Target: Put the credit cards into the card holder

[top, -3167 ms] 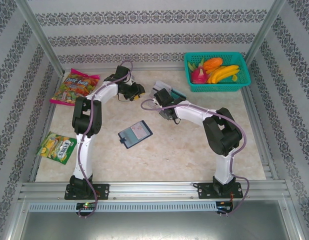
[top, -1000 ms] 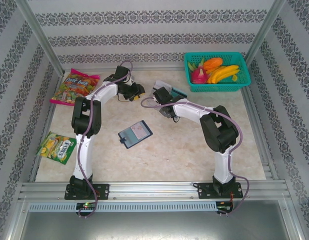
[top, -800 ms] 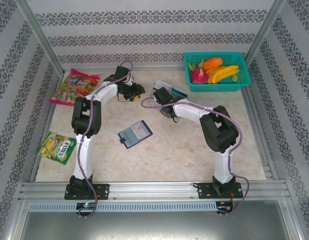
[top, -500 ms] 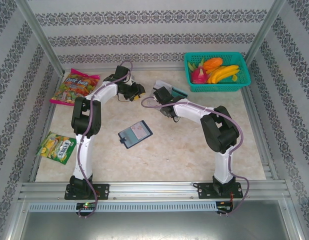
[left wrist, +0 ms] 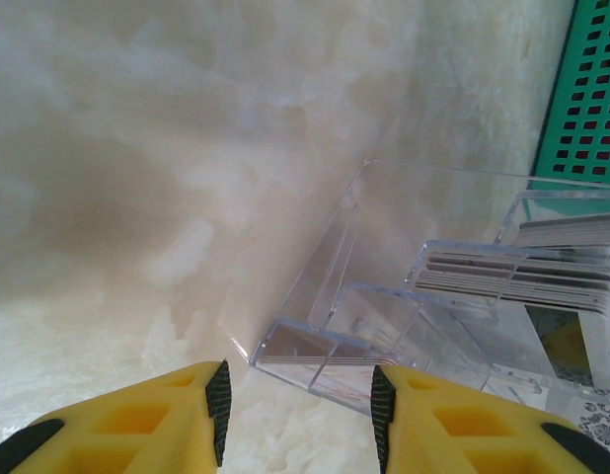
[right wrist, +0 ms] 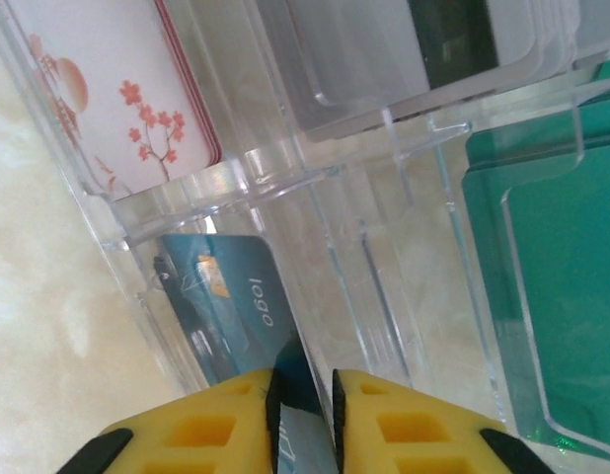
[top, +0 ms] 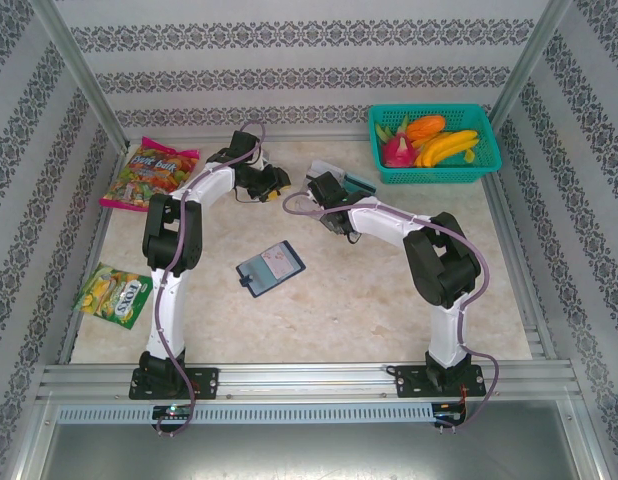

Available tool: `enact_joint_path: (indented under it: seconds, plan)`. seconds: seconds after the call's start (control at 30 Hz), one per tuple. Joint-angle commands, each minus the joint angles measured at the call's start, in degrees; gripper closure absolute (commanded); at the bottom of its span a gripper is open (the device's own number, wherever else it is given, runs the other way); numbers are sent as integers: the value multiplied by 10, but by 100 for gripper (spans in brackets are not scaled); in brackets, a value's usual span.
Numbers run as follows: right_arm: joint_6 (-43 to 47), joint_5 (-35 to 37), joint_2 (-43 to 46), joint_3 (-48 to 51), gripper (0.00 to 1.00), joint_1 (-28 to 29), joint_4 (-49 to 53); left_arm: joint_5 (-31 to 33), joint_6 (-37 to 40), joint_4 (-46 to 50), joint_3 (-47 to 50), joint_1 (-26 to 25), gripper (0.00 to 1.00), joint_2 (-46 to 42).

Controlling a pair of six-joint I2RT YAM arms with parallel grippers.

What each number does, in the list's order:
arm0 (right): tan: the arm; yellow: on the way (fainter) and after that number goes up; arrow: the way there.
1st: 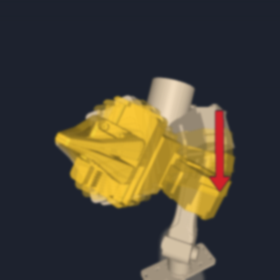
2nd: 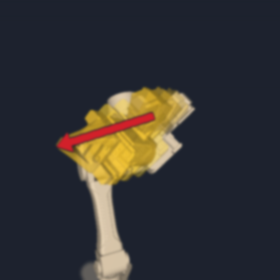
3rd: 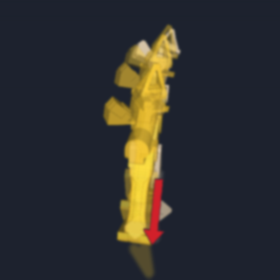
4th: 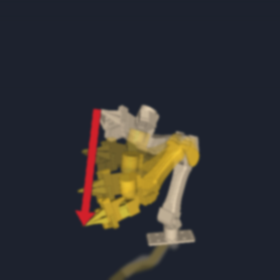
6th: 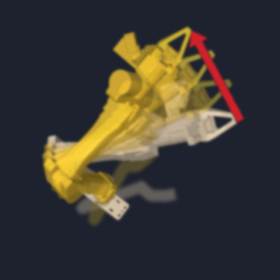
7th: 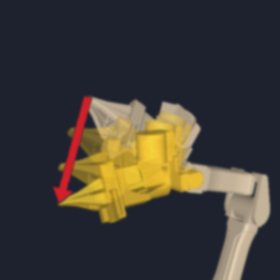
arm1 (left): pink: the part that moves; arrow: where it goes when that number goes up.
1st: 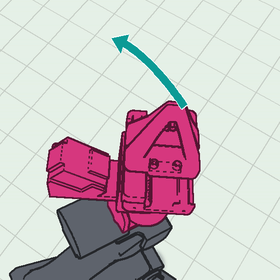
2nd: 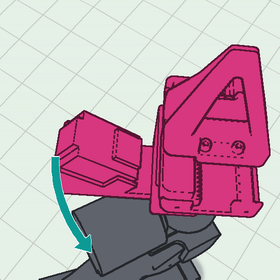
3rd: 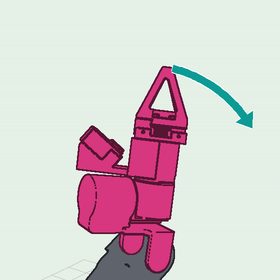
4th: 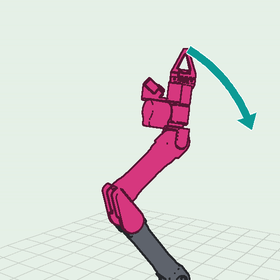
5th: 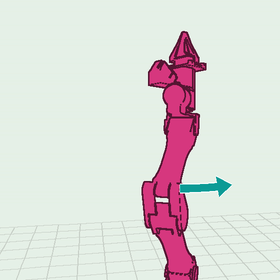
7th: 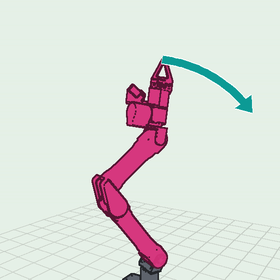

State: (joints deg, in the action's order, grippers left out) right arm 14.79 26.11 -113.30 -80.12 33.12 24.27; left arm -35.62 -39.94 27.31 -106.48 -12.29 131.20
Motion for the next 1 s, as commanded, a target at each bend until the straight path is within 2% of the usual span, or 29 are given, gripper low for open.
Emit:
enact_joint_path:
  seconds: [0.0, 0.2, 0.43, 0.6, 0.77, 0.97]
  plan:
    - [-9, -5, 23, -6, 79, -7, 5, -7, -4, -9, 0, 2, 55, -21]
    - [-11, -11, 31, -4, 89, -10, 8, -6, -4, -10, 0, 2, 55, -21]
    - [-16, -42, 53, -1, 92, -14, 12, -8, -2, -8, 2, 2, 55, -26]
    - [-29, -92, 68, -10, 92, -28, 34, -10, 0, -4, 3, 2, 55, -32]
    - [-75, -235, 118, 5, 92, -66, 41, -34, -7, -26, 31, 2, 55, -57]
    - [-146, -425, 189, 35, 92, -126, 36, -109, -20, -102, 126, 3, 54, -138]
